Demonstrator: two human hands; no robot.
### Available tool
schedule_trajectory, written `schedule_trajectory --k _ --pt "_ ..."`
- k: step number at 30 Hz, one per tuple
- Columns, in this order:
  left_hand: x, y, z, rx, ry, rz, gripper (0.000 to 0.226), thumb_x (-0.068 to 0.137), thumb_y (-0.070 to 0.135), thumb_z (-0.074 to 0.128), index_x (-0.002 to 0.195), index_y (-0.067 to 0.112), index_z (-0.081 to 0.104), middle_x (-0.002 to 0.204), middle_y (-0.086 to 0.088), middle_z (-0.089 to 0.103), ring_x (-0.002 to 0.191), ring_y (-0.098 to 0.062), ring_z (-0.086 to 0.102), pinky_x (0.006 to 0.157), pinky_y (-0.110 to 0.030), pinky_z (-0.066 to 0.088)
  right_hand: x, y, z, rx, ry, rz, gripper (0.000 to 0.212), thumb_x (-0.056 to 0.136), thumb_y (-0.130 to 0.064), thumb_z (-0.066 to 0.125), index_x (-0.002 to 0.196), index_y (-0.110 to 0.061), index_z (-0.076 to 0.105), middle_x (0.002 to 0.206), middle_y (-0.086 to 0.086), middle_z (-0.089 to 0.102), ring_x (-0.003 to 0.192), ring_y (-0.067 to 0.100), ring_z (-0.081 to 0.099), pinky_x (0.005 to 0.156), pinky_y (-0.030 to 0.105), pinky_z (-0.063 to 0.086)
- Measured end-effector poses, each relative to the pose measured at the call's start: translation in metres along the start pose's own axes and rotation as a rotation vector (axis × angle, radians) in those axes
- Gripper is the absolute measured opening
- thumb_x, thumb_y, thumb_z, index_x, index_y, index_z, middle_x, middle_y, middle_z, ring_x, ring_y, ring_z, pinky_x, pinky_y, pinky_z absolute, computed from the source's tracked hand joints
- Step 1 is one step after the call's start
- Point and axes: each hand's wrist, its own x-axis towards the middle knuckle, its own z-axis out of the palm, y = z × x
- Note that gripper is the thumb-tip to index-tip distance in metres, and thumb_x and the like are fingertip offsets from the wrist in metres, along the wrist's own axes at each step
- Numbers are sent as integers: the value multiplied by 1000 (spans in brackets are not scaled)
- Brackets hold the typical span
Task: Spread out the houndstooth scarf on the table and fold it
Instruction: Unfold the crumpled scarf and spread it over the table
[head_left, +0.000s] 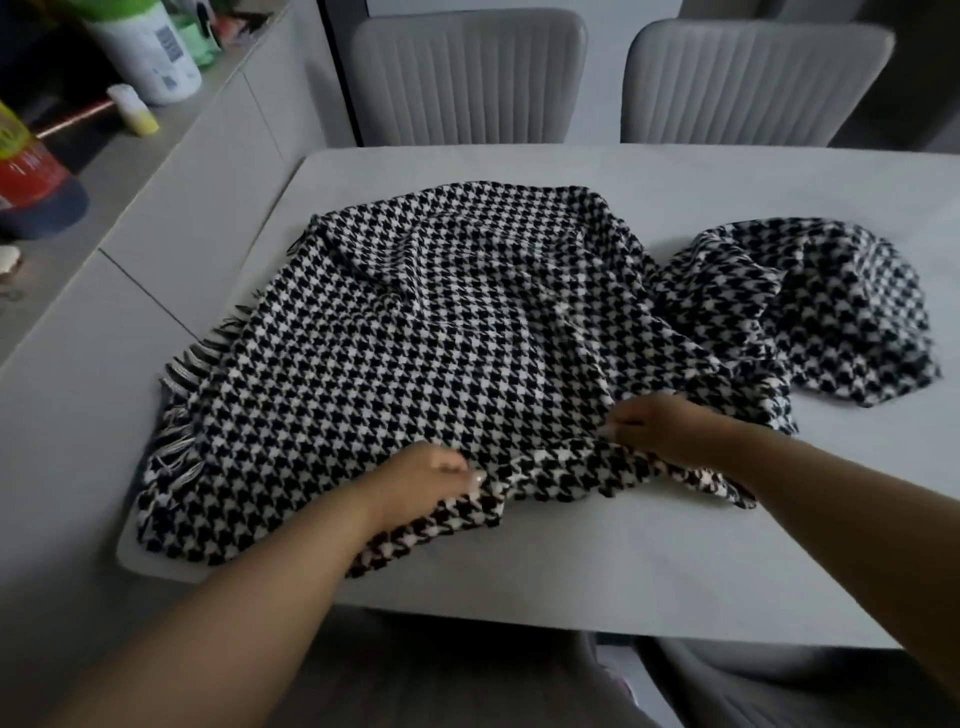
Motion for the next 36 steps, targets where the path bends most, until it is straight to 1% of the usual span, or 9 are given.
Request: schedule_trajectory --k 2,6,8,10,14,20,23,28,36 --pt "-1 6 -3 -121 -57 -100 46 92 58 40 94 23 70 127 5 56 120 -16 49 105 -34 33 -3 1 -8 -48 24 36 31 96 -33 51 69 -18 52 63 0 46 56 11 40 53 24 33" --pt "2 13 9 0 -11 -108 39 98 50 36 118 26 60 115 6 58 99 -13 58 86 -32 46 -17 9 -4 -227 111 105 28 98 -42 42 87 -22 57 80 -1 56 75 16 52 64 27 38" --pt "4 14 16 76 -16 -95 37 98 46 41 124 25 56 121 6 60 105 -12 57 92 -32 47 -26 9 0 -265 99 89 30 98 -42 42 103 -18 60 89 -1 58 84 16 54 70 26 39" --pt "7 22 18 135 22 -104 35 96 47 44 120 27 59 118 -2 64 105 -21 62 94 -36 50 -32 9 2 -225 124 83 30 98 -41 44 105 -17 60 91 1 58 85 16 53 71 27 40" --pt "13 56 24 155 87 -65 29 97 47 43 111 28 60 102 -8 67 87 -24 66 69 -31 50 -43 12 -3 -152 220 105 26 95 -48 44 91 -25 55 86 1 61 80 21 58 70 33 48" --pt "25 114 47 100 87 68 28 98 41 44 108 20 60 106 9 58 76 -7 62 70 -27 51 -79 7 -23 -47 361 125 38 94 -49 44 90 -15 58 81 4 62 72 20 57 62 31 43" --pt "29 139 66 95 72 102 25 97 41 47 98 21 62 94 2 67 82 -15 69 84 -41 56 -100 11 -30 -12 444 148 36 95 -48 45 86 -15 57 81 5 63 73 23 58 66 35 48" --pt "33 179 105 96 60 132 27 96 38 50 93 13 62 78 -5 67 75 -24 67 72 -37 55 -137 30 -35 85 570 193 34 96 -42 47 67 -25 42 65 -6 48 57 11 45 52 28 35" --pt "23 252 172 127 168 205 26 93 33 53 82 11 62 77 -8 70 68 -23 62 66 -32 49 -208 79 -63 243 729 213 26 94 -46 48 86 -22 52 84 3 63 81 23 60 68 32 47"
